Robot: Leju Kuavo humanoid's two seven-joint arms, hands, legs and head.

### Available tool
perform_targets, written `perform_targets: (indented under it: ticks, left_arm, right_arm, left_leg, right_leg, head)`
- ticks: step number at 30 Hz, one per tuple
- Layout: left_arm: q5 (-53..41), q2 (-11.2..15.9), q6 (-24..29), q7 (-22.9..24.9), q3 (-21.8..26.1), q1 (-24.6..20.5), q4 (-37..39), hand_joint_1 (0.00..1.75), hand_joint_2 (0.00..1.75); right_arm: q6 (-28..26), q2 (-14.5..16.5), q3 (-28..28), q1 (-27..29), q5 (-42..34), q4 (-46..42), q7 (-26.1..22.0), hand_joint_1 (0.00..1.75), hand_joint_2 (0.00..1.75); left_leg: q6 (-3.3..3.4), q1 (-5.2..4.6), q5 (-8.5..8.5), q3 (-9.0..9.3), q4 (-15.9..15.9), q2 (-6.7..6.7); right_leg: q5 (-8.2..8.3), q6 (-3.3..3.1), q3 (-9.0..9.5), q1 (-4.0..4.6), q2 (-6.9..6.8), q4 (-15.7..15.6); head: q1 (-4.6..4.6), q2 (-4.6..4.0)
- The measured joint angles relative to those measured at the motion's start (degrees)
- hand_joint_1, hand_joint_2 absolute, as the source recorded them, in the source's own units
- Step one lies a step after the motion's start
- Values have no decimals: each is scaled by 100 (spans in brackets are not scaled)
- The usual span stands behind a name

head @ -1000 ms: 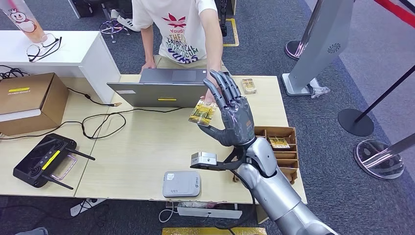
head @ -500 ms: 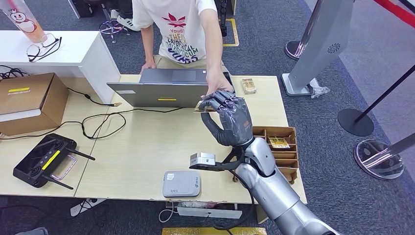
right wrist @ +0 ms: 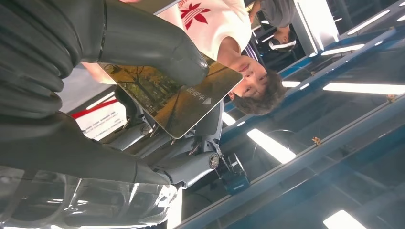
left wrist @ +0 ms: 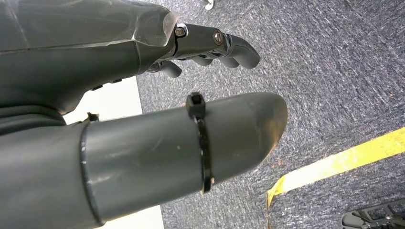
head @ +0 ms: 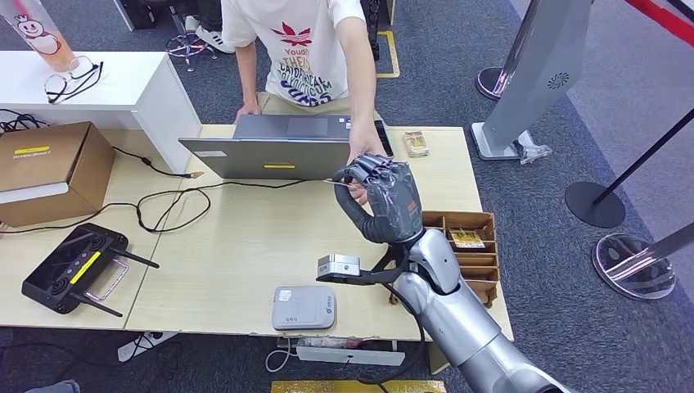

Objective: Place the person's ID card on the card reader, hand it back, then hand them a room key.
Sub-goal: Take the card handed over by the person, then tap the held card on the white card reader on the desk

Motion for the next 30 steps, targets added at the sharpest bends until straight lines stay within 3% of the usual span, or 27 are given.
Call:
perform_targets:
  ticks: [6, 10, 19, 30]
  left_arm:
    - [36, 1, 3, -1, 2, 0, -1, 0, 0]
    - [58, 3, 4, -14, 7, 1, 1, 0, 0]
    - [51, 8, -12, -86, 8, 2, 1, 0, 0]
    - [58, 59, -87, -118, 55, 4, 5, 0, 0]
  right_arm:
    - [44, -1, 5, -3, -261, -2, -56, 162, 175]
    - [407, -1, 7, -4, -876, -51, -205, 168, 175]
    - [1984, -3, -66, 11, -2985, -467, -511, 175, 175]
    - [3479, -48, -139, 34, -4652, -940, -345, 175, 175]
  left_leg:
    - [0, 0, 0, 0, 0, 0]
    - [0, 0, 0, 0, 0, 0]
    - [0, 0, 0, 0, 0, 0]
    - [0, 0, 0, 0, 0, 0]
  right_leg:
    - [0, 0, 0, 0, 0, 0]
    - [0, 0, 0, 0, 0, 0]
    - [0, 0, -1, 0, 0, 0]
    - [0, 0, 0, 0, 1, 0]
  head:
    - [0, 0]
    - [0, 0]
    - [0, 0]
    - [1, 0]
